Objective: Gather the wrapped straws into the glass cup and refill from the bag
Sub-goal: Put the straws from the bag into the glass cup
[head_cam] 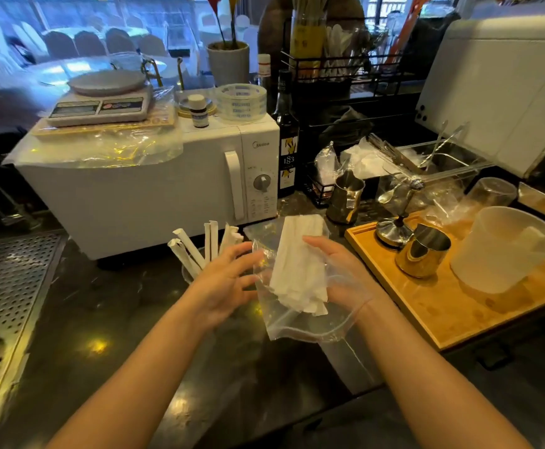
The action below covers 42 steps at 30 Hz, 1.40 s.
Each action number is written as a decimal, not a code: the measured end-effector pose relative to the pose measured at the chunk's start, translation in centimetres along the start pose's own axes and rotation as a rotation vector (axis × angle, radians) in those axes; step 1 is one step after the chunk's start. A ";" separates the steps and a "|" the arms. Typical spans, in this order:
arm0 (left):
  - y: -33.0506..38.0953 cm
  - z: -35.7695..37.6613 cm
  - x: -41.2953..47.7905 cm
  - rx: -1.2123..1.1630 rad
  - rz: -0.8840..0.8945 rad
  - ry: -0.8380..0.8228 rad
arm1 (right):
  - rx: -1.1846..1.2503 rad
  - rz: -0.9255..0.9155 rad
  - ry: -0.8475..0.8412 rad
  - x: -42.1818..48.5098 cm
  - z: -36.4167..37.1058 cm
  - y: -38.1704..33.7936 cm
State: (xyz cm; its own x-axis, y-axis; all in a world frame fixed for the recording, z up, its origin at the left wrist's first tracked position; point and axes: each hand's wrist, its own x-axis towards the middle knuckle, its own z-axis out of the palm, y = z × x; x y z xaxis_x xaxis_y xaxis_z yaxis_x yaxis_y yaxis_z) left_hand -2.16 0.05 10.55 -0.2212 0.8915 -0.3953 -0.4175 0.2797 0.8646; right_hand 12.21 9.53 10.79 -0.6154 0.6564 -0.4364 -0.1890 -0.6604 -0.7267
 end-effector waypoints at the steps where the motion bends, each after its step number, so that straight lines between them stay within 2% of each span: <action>1: 0.3 -0.2 0.2 -0.026 -0.018 -0.027 | -0.010 0.035 -0.015 0.5 0.6 -0.2; 4: 2.0 -0.8 0.6 -0.062 -0.017 -0.067 | -0.049 0.126 -0.073 2.3 2.6 -0.3; 8: 4.3 -2.0 0.9 0.058 0.049 -0.004 | -0.105 0.089 -0.159 4.3 5.1 -0.7; 14: 7.8 -4.2 1.1 0.285 0.231 0.127 | -0.237 -0.113 -0.263 6.4 9.6 -1.9; 23: 9.6 -7.1 1.7 0.410 0.422 0.218 | -0.420 -0.320 -0.433 9.7 12.3 -2.1; 28: 8.8 -8.2 2.6 0.420 0.454 0.274 | -0.464 -0.333 -0.485 11.2 12.2 -1.0; 34: 8.1 -9.0 3.5 0.419 0.434 0.255 | -0.505 -0.336 -0.540 12.5 11.6 -0.4; 42: 7.0 -9.5 3.9 0.414 0.413 0.259 | -0.662 -0.391 -0.525 12.9 10.6 -0.1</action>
State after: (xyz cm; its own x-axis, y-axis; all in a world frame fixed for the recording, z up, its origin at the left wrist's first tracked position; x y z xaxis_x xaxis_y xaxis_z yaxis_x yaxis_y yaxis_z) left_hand -14.33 2.08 12.14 -0.5189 0.8546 -0.0210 0.1112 0.0918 0.9896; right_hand -3.86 14.16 10.84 -0.8979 0.4324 0.0821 -0.0804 0.0222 -0.9965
